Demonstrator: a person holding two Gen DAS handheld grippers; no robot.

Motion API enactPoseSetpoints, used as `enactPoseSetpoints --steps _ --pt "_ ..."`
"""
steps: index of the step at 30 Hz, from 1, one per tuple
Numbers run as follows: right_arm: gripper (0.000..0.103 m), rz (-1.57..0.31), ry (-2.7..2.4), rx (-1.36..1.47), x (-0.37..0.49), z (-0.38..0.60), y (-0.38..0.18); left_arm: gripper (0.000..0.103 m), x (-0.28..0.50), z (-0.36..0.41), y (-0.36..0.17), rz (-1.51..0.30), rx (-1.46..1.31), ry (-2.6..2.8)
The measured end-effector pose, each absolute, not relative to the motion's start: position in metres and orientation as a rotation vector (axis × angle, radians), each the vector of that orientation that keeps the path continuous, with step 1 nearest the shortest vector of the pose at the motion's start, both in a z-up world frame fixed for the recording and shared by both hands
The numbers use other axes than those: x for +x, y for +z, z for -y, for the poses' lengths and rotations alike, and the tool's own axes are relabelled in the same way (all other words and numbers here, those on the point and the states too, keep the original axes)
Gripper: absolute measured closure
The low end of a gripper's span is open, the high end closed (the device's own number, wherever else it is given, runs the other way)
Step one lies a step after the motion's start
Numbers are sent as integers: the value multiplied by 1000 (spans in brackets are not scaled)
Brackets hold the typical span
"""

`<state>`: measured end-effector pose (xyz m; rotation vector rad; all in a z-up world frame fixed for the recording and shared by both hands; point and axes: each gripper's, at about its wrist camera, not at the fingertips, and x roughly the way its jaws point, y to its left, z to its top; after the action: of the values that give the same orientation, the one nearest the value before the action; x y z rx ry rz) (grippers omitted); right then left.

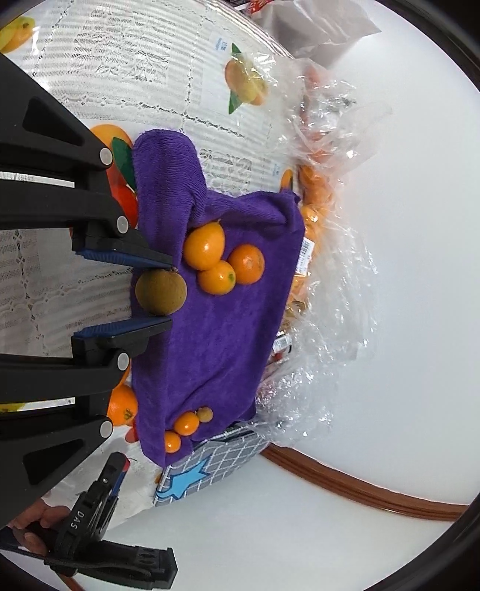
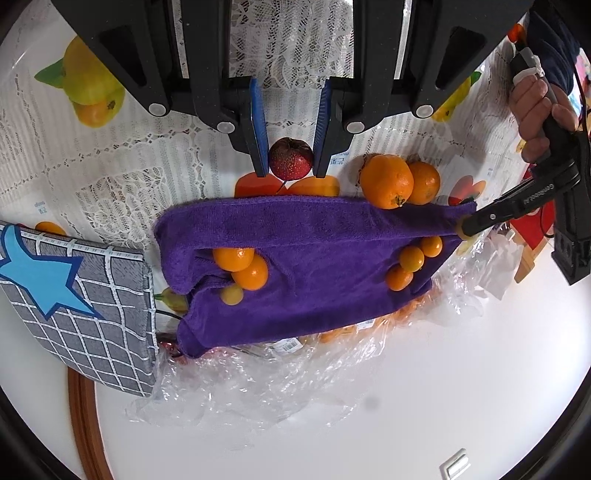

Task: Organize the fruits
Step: 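Lift both held fruits and carry them over the purple towel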

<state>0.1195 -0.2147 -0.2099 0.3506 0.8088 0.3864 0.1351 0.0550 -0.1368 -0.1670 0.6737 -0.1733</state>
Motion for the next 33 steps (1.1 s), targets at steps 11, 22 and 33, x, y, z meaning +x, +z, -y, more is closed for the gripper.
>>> enactPoseSetpoints --steps 11,22,33 --pt "79 -743 363 330 110 217 -183 78 122 -63 -118 -575 -190 -160" --pt "79 -677 343 324 124 211 -151 78 121 -87 -106 -520 -239 -98" --pt "79 -639 376 331 150 195 -133 78 122 -108 -104 -505 -284 -40"
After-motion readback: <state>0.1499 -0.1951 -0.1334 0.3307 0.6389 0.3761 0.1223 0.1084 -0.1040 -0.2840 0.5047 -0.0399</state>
